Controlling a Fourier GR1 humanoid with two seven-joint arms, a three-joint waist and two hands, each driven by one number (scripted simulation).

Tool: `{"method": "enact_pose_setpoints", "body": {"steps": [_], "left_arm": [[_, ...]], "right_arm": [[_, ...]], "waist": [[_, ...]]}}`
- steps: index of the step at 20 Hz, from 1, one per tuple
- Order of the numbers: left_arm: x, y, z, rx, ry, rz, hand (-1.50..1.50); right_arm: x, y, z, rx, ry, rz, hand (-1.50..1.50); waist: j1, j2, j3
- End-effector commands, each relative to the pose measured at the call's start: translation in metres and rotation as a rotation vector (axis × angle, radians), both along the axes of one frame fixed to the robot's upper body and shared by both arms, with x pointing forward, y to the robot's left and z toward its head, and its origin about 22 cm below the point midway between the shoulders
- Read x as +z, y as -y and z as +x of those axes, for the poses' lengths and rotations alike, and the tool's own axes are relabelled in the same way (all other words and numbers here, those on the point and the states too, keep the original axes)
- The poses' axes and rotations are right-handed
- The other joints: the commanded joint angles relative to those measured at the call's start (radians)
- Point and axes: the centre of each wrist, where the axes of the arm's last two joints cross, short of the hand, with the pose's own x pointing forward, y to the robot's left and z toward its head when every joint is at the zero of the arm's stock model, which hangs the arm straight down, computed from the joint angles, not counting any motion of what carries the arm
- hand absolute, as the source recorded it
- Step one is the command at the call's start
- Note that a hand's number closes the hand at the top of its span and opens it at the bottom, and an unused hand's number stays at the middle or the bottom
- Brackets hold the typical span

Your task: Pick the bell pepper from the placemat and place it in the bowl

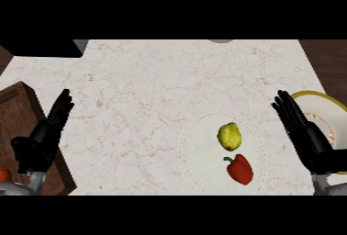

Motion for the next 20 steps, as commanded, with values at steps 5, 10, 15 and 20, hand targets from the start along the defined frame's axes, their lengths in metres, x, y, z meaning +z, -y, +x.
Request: {"method": "enact_pose_setpoints", "body": {"steps": [5, 10, 15, 20], "left_arm": [[0.046, 0.007, 0.03, -0.013, 0.224, -0.081, 0.0], [0.046, -0.032, 0.03, 0.094, 0.225, -0.142, 0.0], [0.056, -0.035, 0.041, 0.094, 0.246, -0.15, 0.0], [0.051, -0.039, 0.034, 0.083, 0.24, -0.149, 0.0]], "right_arm": [[0.022, -0.123, -0.034, 0.899, 0.078, 0.165, -1.5], [0.033, -0.113, -0.068, 0.741, 0.501, -0.051, -1.5], [0.013, -0.081, -0.103, 0.875, 0.605, -0.173, -1.5], [0.059, -0.042, -0.099, 0.804, 0.68, -0.482, -1.5]], "waist": [[0.081, -0.005, 0.043], [-0.029, -0.014, 0.044], [-0.025, -0.006, 0.045], [-0.029, -0.008, 0.043]]}}
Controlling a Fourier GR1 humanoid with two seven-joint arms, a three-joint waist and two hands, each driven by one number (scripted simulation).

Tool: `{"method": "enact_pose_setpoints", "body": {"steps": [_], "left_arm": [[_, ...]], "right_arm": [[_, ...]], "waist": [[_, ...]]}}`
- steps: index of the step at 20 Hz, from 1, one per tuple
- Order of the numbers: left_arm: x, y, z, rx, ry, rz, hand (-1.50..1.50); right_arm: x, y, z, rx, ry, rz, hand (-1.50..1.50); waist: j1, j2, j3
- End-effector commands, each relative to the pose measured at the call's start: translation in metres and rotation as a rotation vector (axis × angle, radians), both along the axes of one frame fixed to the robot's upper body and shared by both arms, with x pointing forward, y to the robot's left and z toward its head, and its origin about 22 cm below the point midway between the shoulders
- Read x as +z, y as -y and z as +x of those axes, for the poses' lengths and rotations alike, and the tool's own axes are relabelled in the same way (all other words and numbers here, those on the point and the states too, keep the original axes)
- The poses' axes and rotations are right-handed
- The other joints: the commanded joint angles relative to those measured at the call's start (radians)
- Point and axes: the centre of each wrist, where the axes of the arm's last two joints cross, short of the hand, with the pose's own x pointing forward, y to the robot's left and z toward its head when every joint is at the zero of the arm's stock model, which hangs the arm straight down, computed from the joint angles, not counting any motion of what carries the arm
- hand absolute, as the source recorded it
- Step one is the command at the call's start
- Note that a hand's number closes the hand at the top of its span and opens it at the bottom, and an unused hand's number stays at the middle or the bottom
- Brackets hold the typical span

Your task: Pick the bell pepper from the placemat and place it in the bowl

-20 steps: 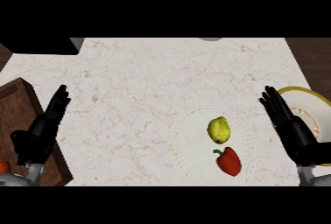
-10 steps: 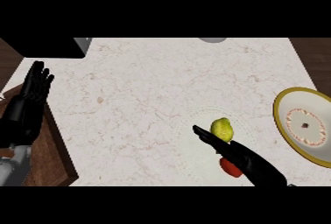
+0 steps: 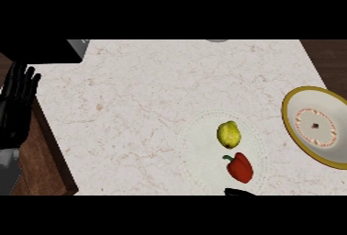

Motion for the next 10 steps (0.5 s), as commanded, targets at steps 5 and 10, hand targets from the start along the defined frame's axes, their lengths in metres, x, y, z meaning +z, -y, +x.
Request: {"method": "enact_pose_setpoints", "body": {"steps": [5, 10], "left_arm": [[0.005, -0.016, 0.001, 0.003, -0.01, -0.008, 0.0], [0.011, -0.015, 0.008, -0.007, 0.0, -0.005, 0.0]], "right_arm": [[0.091, 0.029, -0.008, -0.144, 0.165, -0.324, -1.5], [0.12, 0.05, 0.007, -0.155, 0.224, -0.672, -1.5]], "waist": [[-0.004, 0.0, -0.003], [-0.001, 0.004, -0.002]]}}
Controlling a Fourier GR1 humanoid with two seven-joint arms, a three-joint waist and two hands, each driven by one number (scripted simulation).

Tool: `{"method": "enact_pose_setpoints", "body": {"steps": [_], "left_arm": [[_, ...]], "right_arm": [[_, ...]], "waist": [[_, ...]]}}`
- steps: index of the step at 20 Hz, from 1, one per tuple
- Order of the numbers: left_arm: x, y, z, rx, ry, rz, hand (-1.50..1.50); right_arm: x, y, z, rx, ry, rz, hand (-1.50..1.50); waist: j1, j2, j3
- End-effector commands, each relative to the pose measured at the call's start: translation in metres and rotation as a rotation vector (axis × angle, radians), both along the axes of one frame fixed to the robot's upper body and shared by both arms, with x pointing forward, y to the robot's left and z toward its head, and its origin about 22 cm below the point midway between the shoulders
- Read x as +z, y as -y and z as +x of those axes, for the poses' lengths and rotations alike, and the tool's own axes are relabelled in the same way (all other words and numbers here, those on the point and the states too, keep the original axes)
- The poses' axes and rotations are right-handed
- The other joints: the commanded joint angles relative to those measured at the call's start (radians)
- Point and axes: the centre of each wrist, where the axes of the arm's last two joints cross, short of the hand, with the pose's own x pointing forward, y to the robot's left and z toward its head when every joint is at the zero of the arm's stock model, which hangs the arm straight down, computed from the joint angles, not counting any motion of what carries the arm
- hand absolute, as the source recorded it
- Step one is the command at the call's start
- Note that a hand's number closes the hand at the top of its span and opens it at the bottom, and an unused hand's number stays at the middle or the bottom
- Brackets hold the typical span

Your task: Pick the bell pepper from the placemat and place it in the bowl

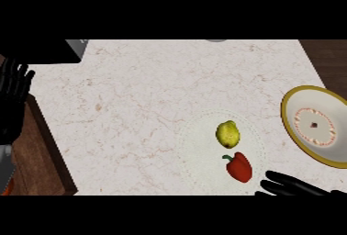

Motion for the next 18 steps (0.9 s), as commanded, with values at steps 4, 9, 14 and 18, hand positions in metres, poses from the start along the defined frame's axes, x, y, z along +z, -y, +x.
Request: {"method": "enact_pose_setpoints", "body": {"steps": [4, 9, 14, 18], "left_arm": [[0.007, 0.004, 0.001, -0.026, 0.001, -0.004, 0.0], [-0.006, 0.003, -0.004, -0.012, -0.004, -0.014, 0.0], [-0.004, 0.006, 0.004, -0.006, 0.018, -0.006, 0.0], [-0.003, 0.008, 0.001, -0.035, -0.002, 0.004, 0.0]], "right_arm": [[0.04, 0.008, 0.008, -0.016, -0.007, -0.389, -1.5], [0.032, 0.008, 0.006, -0.015, -0.019, -0.488, -1.5], [0.008, 0.011, 0.017, -0.034, -0.001, -0.494, -1.5], [-0.016, 0.0, 0.016, -0.028, -0.034, -0.524, -1.5]], "waist": [[0.024, 0.004, 0.002], [0.026, 0.005, 0.003], [0.031, 0.007, 0.003], [0.038, 0.007, 0.003]]}}
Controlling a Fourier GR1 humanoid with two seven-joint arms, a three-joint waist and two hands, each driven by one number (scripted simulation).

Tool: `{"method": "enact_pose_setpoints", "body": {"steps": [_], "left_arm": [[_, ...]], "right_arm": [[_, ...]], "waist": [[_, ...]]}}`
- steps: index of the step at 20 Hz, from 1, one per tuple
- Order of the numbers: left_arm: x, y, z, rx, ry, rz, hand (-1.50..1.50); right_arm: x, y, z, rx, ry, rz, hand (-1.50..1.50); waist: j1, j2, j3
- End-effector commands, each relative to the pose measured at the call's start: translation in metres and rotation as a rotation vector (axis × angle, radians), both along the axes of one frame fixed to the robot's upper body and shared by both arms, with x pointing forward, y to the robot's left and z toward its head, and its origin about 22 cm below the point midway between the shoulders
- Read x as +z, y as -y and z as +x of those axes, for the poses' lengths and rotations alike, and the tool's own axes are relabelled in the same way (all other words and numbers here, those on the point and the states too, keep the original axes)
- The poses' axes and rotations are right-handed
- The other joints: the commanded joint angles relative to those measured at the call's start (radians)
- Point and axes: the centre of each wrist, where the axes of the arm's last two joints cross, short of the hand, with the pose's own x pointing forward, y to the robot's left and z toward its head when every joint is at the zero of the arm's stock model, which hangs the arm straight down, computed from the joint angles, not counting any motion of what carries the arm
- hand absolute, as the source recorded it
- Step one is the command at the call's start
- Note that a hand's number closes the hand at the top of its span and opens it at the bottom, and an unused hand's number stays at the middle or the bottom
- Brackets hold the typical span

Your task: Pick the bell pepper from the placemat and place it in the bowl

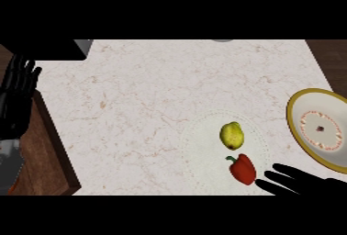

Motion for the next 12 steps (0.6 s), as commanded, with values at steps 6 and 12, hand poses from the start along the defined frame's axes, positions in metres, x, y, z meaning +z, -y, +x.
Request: {"method": "enact_pose_setpoints", "body": {"steps": [6, 12], "left_arm": [[-0.002, -0.007, -0.002, -0.01, -0.015, -0.009, 0.0], [0.0, 0.006, 0.01, -0.027, -0.019, -0.005, 0.0]], "right_arm": [[-0.038, -0.009, 0.011, -0.014, -0.04, -0.042, -1.5], [-0.081, -0.011, 0.057, -0.07, -0.024, -0.072, -1.5]], "waist": [[0.0, -0.001, 0.0], [0.008, 0.002, 0.001]]}}
